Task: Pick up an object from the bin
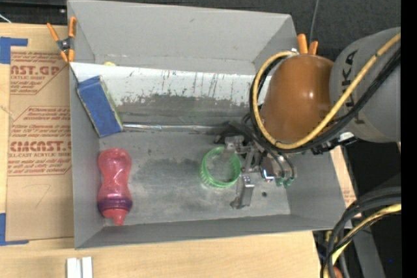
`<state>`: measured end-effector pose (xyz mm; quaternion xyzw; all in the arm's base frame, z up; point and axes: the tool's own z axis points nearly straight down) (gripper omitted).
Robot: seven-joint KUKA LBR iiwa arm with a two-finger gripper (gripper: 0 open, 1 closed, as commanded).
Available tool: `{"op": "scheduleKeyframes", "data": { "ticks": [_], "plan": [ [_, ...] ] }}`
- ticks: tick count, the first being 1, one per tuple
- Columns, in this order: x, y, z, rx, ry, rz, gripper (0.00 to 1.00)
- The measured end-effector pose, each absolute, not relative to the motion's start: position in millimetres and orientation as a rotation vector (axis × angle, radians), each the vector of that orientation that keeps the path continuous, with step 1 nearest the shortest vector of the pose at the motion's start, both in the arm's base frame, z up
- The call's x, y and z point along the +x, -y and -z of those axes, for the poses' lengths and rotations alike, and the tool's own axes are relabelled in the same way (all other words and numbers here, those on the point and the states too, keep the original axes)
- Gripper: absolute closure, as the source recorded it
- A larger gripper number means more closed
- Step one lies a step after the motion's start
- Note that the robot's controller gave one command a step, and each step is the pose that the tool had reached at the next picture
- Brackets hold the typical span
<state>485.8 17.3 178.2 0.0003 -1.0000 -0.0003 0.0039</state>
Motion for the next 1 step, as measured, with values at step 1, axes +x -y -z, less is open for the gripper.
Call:
{"op": "scheduleKeyframes", "data": {
  "ticks": [1],
  "plan": [
    [487.7, -17.4, -182.1, 0.000, 3.142, 0.002, 0.00]
  ]
}}
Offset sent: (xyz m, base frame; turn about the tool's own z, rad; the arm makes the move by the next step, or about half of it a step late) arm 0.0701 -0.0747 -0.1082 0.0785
